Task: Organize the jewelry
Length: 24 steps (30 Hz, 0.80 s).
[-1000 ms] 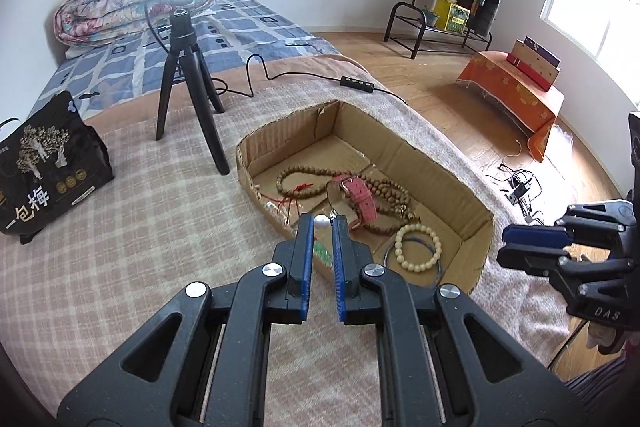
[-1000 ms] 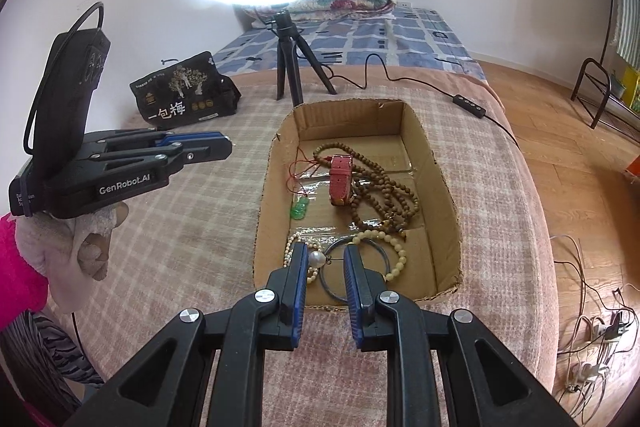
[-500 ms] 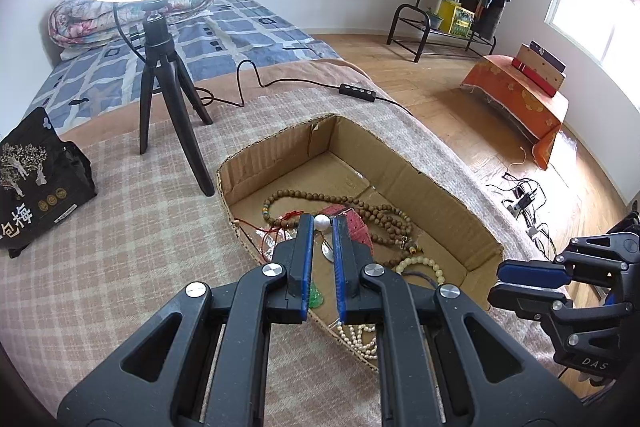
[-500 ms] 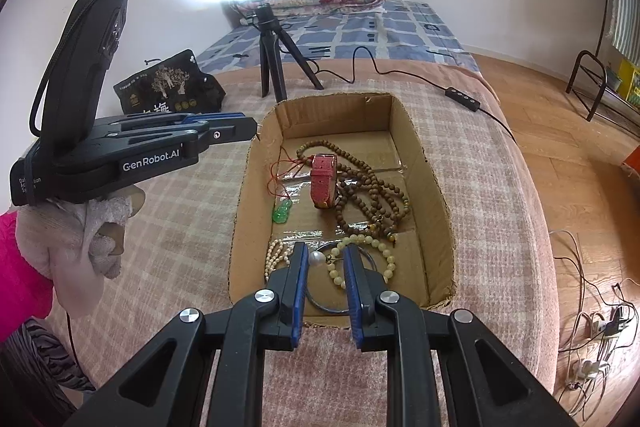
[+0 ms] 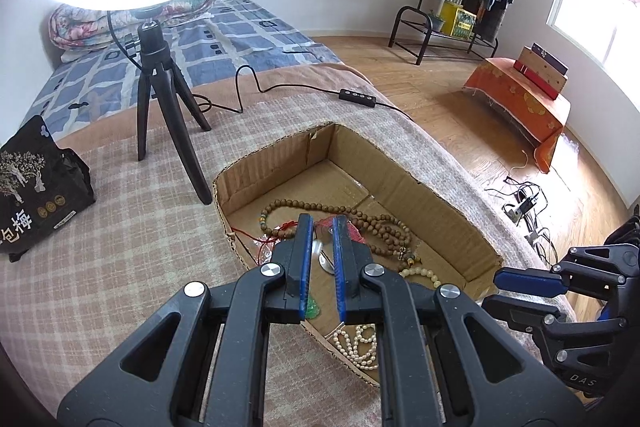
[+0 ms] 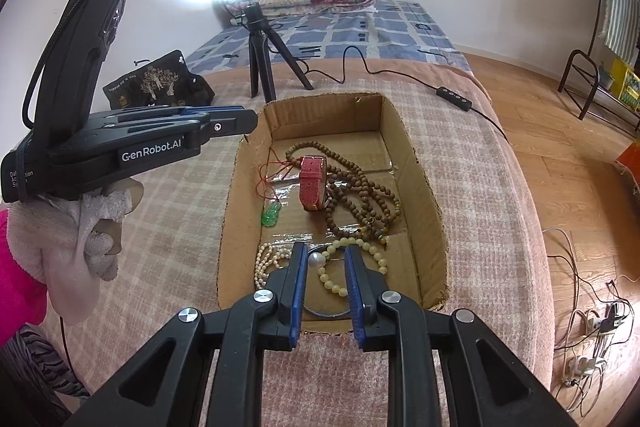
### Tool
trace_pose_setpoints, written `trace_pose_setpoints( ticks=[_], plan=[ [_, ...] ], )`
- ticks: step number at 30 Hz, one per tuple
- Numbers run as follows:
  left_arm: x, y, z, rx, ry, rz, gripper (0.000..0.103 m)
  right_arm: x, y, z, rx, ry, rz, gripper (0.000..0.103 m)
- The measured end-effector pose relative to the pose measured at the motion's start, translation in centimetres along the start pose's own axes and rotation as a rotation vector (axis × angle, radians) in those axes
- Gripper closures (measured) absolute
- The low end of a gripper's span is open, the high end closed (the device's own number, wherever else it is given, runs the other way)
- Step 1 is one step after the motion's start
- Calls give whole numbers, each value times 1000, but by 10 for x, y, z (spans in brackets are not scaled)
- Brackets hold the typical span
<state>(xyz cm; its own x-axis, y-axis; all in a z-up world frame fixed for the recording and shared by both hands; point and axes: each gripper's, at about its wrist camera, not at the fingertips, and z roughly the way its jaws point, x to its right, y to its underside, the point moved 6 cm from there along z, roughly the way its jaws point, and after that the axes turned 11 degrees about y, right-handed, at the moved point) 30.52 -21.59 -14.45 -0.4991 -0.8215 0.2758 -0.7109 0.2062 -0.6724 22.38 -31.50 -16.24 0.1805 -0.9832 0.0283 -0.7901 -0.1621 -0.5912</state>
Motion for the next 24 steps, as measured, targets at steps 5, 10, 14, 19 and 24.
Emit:
trace_pose_setpoints(
  ticks=[5, 10, 14, 19, 24],
  plan=[
    [3, -2, 0, 8, 4, 2, 69, 1, 0, -1, 8, 33, -9, 69],
    [4, -3, -2, 10, 1, 2, 68, 4, -1, -4, 25, 90, -9, 39],
    [1, -4, -4, 17, -7, -10, 56, 6, -3, -7, 38, 123, -6, 26],
    [-3, -6, -10, 28, -23, -18, 54, 6, -6, -10, 54, 173, -11, 16],
    [-7, -7, -20, 45, -33, -21, 51, 5, -8, -13, 65, 192, -16, 14]
  ],
)
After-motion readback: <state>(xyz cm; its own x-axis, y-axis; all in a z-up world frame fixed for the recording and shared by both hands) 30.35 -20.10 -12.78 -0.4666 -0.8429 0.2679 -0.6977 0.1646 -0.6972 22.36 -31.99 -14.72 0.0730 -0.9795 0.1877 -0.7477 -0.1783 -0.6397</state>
